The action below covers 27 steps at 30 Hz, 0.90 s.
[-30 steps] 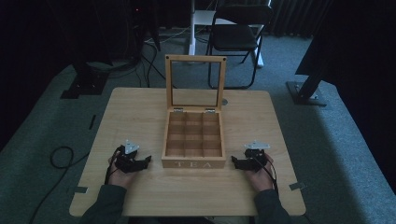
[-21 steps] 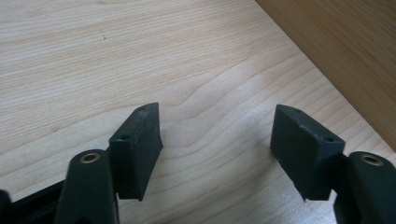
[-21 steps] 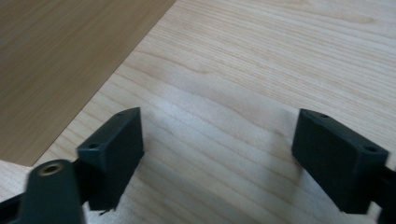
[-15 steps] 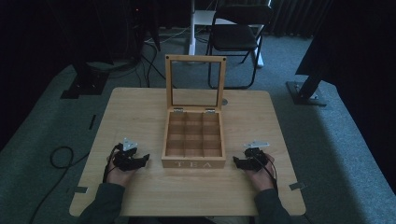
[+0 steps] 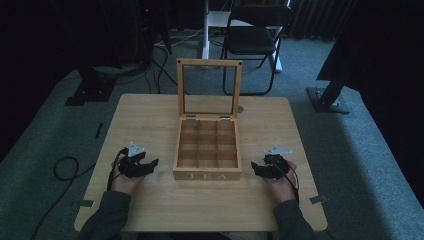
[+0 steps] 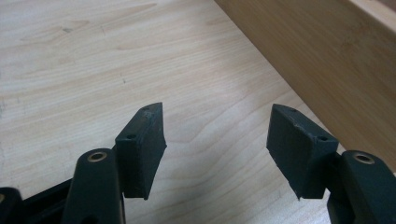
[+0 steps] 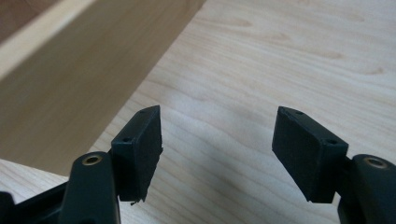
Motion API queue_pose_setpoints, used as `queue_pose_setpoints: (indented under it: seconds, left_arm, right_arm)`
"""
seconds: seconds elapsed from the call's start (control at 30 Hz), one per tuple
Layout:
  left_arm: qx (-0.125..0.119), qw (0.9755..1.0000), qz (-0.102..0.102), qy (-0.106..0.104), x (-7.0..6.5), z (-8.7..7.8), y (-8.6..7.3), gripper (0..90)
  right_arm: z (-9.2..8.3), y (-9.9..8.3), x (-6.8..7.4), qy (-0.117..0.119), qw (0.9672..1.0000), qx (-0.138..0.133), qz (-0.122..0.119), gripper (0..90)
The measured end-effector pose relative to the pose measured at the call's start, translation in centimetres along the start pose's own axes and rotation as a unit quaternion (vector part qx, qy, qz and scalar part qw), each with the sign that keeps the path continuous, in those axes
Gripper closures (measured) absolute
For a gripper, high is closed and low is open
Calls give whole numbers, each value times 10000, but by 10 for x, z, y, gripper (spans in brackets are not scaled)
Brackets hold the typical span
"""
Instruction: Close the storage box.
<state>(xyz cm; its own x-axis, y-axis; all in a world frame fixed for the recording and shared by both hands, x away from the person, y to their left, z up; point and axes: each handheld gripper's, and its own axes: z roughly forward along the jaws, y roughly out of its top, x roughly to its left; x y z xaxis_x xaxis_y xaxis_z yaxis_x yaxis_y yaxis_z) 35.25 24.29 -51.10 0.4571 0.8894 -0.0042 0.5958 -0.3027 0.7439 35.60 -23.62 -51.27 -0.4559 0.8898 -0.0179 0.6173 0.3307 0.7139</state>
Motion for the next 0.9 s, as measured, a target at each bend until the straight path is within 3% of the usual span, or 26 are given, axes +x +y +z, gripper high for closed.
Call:
queue_pose_setpoints:
  seconds: [0.3, 0.9]
  left_arm:
    - [-60, 10000, 24, -21, 3, -3, 11, 391]
    - [-155, 9995, 264, 61, 7, -8, 38, 385]
  right_arm:
    - [-7, 15, 1, -79, 9998, -133, -140, 344]
    - [-11, 47, 2, -156, 9985, -270, -446, 373]
